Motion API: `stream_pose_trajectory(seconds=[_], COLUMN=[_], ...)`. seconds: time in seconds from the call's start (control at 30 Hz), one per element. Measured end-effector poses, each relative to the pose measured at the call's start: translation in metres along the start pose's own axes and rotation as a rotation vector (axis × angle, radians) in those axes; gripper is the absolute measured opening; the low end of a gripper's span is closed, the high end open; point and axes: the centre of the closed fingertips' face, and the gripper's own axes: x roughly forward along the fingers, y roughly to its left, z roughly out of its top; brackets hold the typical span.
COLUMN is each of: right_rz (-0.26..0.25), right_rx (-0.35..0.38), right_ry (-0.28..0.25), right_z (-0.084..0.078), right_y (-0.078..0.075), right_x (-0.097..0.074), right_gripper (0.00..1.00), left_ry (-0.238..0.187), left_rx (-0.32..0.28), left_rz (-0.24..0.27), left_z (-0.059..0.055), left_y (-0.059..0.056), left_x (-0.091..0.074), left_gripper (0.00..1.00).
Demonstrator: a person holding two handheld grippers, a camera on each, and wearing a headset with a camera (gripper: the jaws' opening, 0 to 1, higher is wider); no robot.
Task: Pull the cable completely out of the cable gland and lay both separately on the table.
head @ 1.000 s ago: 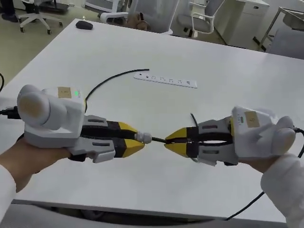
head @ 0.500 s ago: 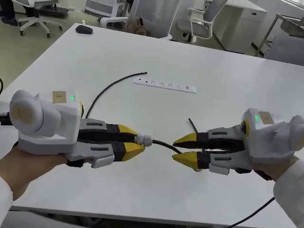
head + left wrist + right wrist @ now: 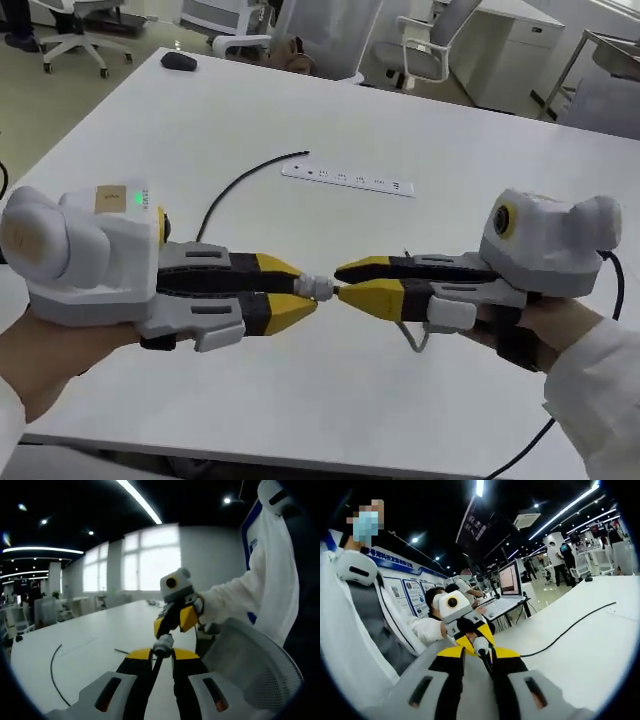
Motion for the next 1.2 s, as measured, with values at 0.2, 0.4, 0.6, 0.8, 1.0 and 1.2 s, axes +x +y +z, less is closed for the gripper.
stream_pose_trajectory(seconds=[0.2,0.4,0.6,0.8,1.0,1.2], right_rz=[-0.006,0.008,0.011,0.014,-0.002,-0.02], right_rx=[0.062,0.044,0.085,0.109,0.071,0.014], right_ry=[-0.019,0.011,0.01,0.011,0.037,0.055], right_z=[0.002,-0.001,0.001,0.0,0.0,-0.003], right_y=[-0.004,-0.002,-0.003,-0.003,-0.003,-0.003], right_x=[0.001,0.007,0.008,0.008,0.01,0.011], right_gripper=[0.14,0.12,0.12,0.11,0.1,0.1], left_ry=[0.001,0.006,0.001,0.014,0.024,0.044], left_rx=[0.071,0.084,0.076,0.034,-0.021,-0.081], left_rz=[0.006,0.014,0.021,0.016,0.01,0.0], left_z=[0.003,0.003,0.004,0.002,0.0,-0.004], left_y=[-0.002,0.0,0.002,0.002,0.003,0.004], left_x=[0.002,0.001,0.0,0.001,0.0,0.0], left_gripper=[0.16,0.16,0.16,0.16,0.15,0.15])
